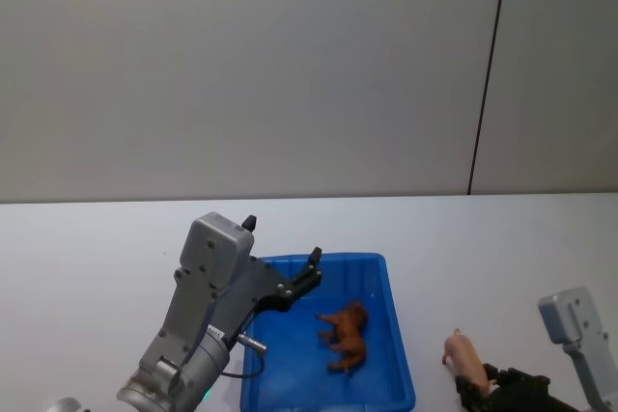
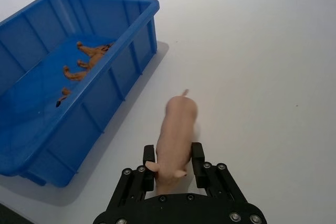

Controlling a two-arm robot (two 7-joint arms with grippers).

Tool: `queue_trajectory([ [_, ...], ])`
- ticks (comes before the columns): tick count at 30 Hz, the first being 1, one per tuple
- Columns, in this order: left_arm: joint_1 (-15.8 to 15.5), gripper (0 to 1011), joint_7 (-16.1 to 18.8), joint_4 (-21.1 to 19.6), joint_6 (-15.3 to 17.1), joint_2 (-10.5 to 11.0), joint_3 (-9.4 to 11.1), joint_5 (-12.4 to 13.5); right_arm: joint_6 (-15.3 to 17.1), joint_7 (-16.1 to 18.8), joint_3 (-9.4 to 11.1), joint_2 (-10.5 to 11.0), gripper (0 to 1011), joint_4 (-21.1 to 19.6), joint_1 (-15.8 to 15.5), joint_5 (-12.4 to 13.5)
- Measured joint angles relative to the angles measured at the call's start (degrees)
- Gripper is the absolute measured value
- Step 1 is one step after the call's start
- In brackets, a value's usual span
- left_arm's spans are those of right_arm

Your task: Pick up the two dolls from the table and place them into the box.

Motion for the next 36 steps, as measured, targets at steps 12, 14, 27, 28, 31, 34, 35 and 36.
queue_trajectory([
  [12,0.0,1001,0.0,0.0,0.0,0.0,0.0,0.0,-3.39,-1.17,0.34,0.12,360,-1.5,0.1,-1.16],
  [14,0.0,1001,0.0,0.0,0.0,0.0,0.0,0.0,-4.14,-1.22,0.45,0.11,360,-2.21,0.4,-1.52],
  [27,0.0,1001,0.0,0.0,0.0,0.0,0.0,0.0,-5.43,2.39,0.37,-1.49,361,-5.43,4.74,-2.85],
  [28,0.0,1001,0.0,0.0,0.0,0.0,0.0,0.0,-5.35,2.77,0.28,-1.66,361,-5.47,5.03,-2.93],
  [31,0.0,1001,0.0,0.0,0.0,0.0,0.0,0.01,-4.94,4.43,-0.17,-2.49,361,-5.54,6.38,-3.23],
  [34,0.0,1001,0.0,0.0,0.0,0.0,0.0,0.0,-4.34,6.07,-0.72,-3.39,361,-5.32,7.69,-3.61],
  [35,0.0,1001,0.0,0.0,0.0,0.0,0.0,0.0,-3.88,7.08,-1.03,-3.89,361,-5.01,8.33,-3.88],
  [36,0.0,1001,0.0,0.0,0.0,0.0,0.0,0.0,-3.6,7.65,-1.27,-4.25,361,-4.76,8.76,-4.03],
])
